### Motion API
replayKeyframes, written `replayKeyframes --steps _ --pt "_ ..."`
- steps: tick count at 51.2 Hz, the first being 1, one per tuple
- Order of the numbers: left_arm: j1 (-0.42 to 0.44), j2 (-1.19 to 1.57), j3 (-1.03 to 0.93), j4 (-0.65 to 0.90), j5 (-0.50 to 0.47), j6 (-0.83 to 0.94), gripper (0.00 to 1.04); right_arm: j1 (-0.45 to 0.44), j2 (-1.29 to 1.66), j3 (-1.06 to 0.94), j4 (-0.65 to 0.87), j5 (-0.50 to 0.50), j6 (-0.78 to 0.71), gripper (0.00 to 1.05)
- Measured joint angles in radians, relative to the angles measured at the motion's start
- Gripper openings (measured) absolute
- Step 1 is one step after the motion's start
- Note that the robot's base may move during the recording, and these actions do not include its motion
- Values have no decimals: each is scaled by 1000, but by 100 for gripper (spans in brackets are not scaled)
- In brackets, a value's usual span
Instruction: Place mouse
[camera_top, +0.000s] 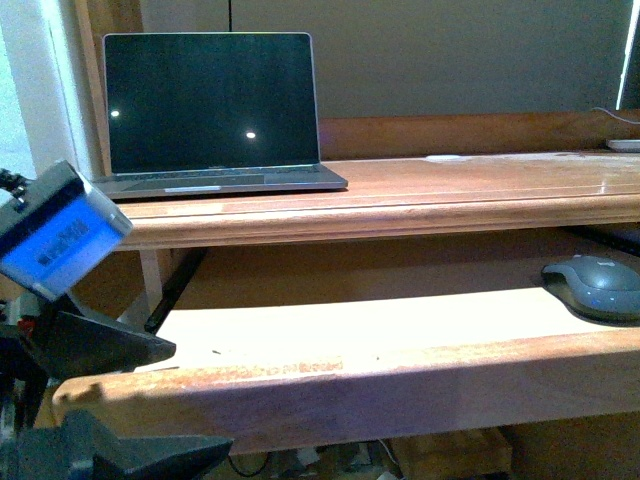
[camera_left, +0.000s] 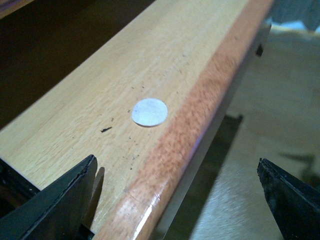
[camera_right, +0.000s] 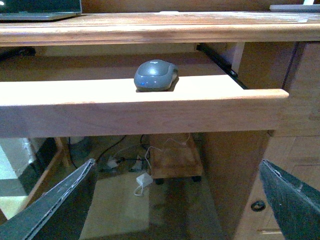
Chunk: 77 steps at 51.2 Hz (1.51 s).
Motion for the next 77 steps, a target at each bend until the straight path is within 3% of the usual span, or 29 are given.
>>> replayKeyframes --steps 6,8,10,12,14,16,18,22,31,39,44,52,77 --pt "-3 -74 -45 67 14 -214 97 0 0 0 0 0 0 97" --pt "-20 -103 -69 127 -63 -285 95 0 0 0 0 0 0 97" --pt "-60 -166 -140 305 -354 -352 86 0 0 0 0 0 0 97" --pt "-74 -214 -188 401 -518 -382 79 0 0 0 0 -2 0 97" --pt "-71 -281 -250 494 -743 -415 70 0 0 0 0 -2 0 97" --pt "-55 -317 -282 518 -856 -431 63 0 0 0 0 0 0 97" --pt "-35 -344 -316 525 -906 -444 56 1 2 0 -2 5 0 97" --pt "-8 -387 -391 526 -896 -457 40 43 127 51 -64 168 112 97" --pt "49 -513 -496 512 -837 -467 2 -14 675 310 239 12 209 97" --pt "81 -607 -554 472 -802 -470 3 23 1062 587 290 -15 145 97" --pt "144 -672 -582 434 -722 -470 3 51 1287 762 212 5 60 97" --pt "177 -760 -613 377 -710 -470 3 61 1463 963 51 59 -23 97" --pt "179 -1002 -673 207 -708 -470 3 111 1594 1131 -206 104 -20 97"
